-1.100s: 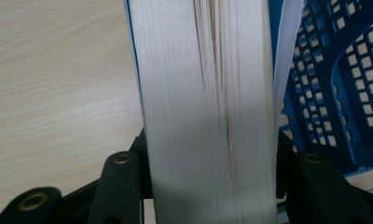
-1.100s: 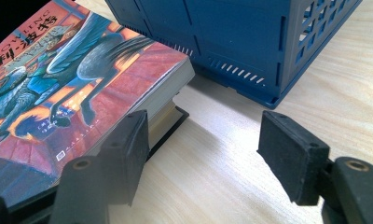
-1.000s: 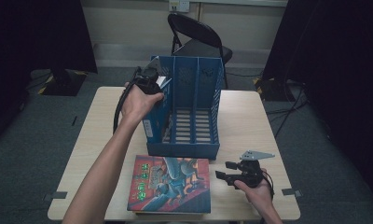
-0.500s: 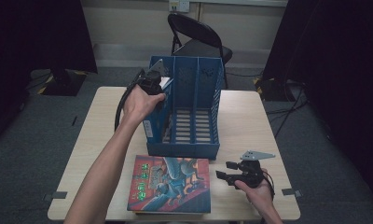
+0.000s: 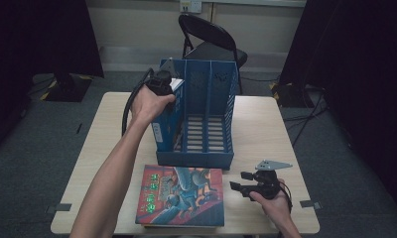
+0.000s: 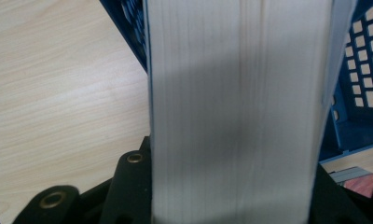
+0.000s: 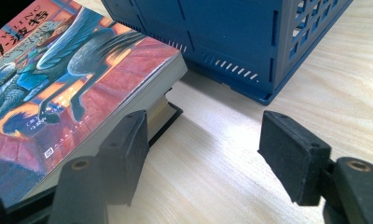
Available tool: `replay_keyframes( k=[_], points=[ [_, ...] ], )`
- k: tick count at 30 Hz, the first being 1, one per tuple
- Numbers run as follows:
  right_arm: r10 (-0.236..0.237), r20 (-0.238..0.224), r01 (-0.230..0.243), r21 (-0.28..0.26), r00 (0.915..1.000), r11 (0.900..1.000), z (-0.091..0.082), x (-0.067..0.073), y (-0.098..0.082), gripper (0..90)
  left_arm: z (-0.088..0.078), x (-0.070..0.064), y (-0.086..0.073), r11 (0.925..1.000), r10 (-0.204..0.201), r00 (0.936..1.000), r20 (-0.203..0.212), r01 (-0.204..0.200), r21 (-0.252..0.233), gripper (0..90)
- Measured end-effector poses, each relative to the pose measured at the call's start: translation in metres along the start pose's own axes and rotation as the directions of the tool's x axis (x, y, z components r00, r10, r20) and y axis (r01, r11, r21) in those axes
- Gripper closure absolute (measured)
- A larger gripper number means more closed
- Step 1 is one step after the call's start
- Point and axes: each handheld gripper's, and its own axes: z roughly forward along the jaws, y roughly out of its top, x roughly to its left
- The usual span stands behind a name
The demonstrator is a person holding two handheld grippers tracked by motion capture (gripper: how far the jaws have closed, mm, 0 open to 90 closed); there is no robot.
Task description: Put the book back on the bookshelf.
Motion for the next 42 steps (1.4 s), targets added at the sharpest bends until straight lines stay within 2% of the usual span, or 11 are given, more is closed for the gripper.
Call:
replay_keyframes(
  k=[2, 5, 13, 19, 22, 26, 30, 33, 36, 40, 42],
  points=[
    [0.003, 0.001, -0.003, -0.003, 1.0, 1.0, 0.0, 0.0, 0.0, 32.6, -0.001, 0.001, 0.003, 0.9996, -0.022, 0.9997, -0.002, 0.022, -0.017, 61.6],
    [0.009, -0.001, -0.009, -0.006, 1.0, 1.0, -0.001, 0.0, 0.0, 32.5, -0.002, 0.002, 0.008, 0.9999, -0.01, 0.9999, -0.008, 0.01, -0.01, 61.6],
    [0.009, -0.006, -0.009, 0.003, 0.9999, 1.0, 0.0, -0.001, -0.001, 32.4, 0.003, 0.002, 0.024, 0.9947, -0.053, 0.9984, -0.017, 0.052, -0.089, 61.6],
    [0.002, -0.004, -0.002, 0.015, 1.0, 1.0, 0.002, -0.002, -0.003, 32.4, 0.01, 0.001, 0.034, 0.9937, -0.067, 0.9975, -0.023, 0.065, -0.092, 61.5],
    [0.006, -0.004, -0.006, 0.015, 1.0, 1.0, 0.001, -0.003, -0.003, 32.3, 0.014, 0.003, 0.035, 0.989, -0.097, 0.9951, -0.016, 0.095, -0.114, 61.5],
    [0.009, -0.002, -0.009, 0.012, 1.0, 1.0, 0.0, -0.004, -0.004, 32.3, 0.019, 0.002, 0.036, 0.988, -0.104, 0.9938, -0.04, 0.098, -0.119, 61.4],
    [0.006, -0.004, -0.006, 0.017, 1.0, 1.0, 0.001, -0.003, -0.004, 32.3, 0.019, 0.002, 0.035, 0.989, -0.09, 0.9953, -0.035, 0.085, -0.121, 60.9],
    [0.001, -0.011, -0.001, 0.022, 0.9999, 1.0, 0.002, -0.002, -0.004, 32.3, 0.014, 0.003, 0.033, 0.9832, -0.117, 0.9926, -0.034, 0.111, -0.145, 59.8],
    [-0.007, -0.017, 0.007, 0.019, 0.9998, 1.0, 0.001, 0.0, -0.004, 32.0, 0.013, 0.004, 0.03, 0.9803, -0.109, 0.9937, -0.028, 0.102, -0.169, 59.6],
    [-0.016, -0.019, 0.016, 0.019, 0.9997, 1.0, 0.001, 0.001, -0.004, 31.7, 0.013, 0.0, 0.023, 0.9803, -0.054, 0.9968, -0.06, 0.041, -0.193, 57.3],
    [-0.016, -0.018, 0.016, 0.016, 0.9997, 1.0, 0.001, 0.001, -0.004, 31.7, 0.013, 0.0, 0.021, 0.9777, -0.061, 0.9966, -0.056, 0.048, -0.205, 55.9]
  ],
)
